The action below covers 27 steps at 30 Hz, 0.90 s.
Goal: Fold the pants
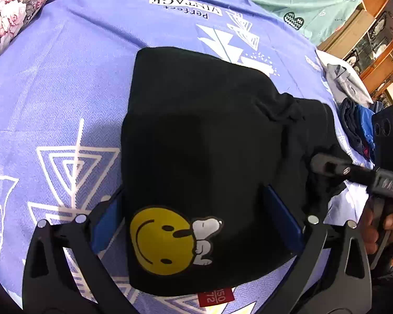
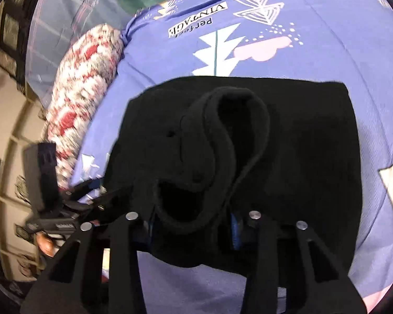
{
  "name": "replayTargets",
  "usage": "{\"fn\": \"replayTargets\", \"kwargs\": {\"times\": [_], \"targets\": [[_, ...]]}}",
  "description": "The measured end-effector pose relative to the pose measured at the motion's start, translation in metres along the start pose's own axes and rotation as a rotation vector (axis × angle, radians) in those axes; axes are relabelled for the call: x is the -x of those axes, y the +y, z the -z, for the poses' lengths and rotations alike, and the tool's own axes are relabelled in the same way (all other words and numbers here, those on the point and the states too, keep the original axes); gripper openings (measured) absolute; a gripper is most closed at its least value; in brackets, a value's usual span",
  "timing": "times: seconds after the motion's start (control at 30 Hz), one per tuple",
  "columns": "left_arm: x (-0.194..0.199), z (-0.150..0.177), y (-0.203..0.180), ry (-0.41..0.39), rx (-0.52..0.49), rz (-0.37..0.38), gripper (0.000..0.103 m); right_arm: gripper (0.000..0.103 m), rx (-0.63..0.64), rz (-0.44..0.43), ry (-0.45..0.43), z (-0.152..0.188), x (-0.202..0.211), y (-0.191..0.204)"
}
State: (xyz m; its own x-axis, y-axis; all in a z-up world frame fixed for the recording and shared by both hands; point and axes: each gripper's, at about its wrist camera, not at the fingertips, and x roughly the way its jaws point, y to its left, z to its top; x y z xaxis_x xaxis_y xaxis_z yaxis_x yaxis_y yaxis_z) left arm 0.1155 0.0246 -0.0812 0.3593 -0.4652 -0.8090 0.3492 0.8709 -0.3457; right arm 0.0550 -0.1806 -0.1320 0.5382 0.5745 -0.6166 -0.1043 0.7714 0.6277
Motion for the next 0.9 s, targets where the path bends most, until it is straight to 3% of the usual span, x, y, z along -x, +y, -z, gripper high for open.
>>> {"fn": "replayTargets", "kwargs": {"times": [0.1, 0.2, 0.33, 0.43, 0.57, 0.63, 0.7, 0.77, 0.83, 0.9], "targets": [[0.006, -0.003, 0.009, 0.009, 0.048, 0.051, 0.101, 0.03, -0.008, -0.124, -0.06, -0.009, 0.02, 0.009], [0.022, -0.011, 0.022, -0.024, 0.178, 0.117, 0.101, 0.021, 0.081, -0.153, -0.155, -0.017, 0.044, 0.029], [0.043, -0.02, 0.009, -0.079, 0.138, 0.11, 0.101, 0.02, 0.158, -0.159, -0.238, -0.021, 0.076, 0.034], [0.036, -0.025, -0.005, -0.072, 0.101, 0.081, 0.101, 0.02, 0.113, -0.094, -0.244, -0.019, 0.082, 0.004], [0.001, -0.026, -0.02, 0.014, 0.079, 0.056, 0.101, 0.02, 0.014, -0.001, -0.203, -0.013, 0.066, -0.044], [-0.018, -0.024, -0.028, 0.07, 0.055, 0.029, 0.101, 0.025, -0.025, 0.079, -0.173, -0.008, 0.053, -0.064], [-0.025, -0.023, -0.037, 0.065, 0.0, -0.015, 0.101, 0.045, -0.089, 0.159, -0.14, -0.003, 0.042, -0.08], [-0.027, -0.023, -0.039, 0.074, -0.015, -0.03, 0.101, 0.055, -0.06, 0.172, -0.163, -0.001, 0.049, -0.077], [-0.021, -0.024, -0.036, 0.093, 0.0, -0.022, 0.101, 0.06, 0.003, 0.224, -0.181, -0.002, 0.061, -0.064], [-0.019, -0.028, -0.031, 0.08, 0.006, -0.043, 0.101, 0.061, 0.033, 0.215, -0.224, -0.006, 0.081, -0.053]]}}
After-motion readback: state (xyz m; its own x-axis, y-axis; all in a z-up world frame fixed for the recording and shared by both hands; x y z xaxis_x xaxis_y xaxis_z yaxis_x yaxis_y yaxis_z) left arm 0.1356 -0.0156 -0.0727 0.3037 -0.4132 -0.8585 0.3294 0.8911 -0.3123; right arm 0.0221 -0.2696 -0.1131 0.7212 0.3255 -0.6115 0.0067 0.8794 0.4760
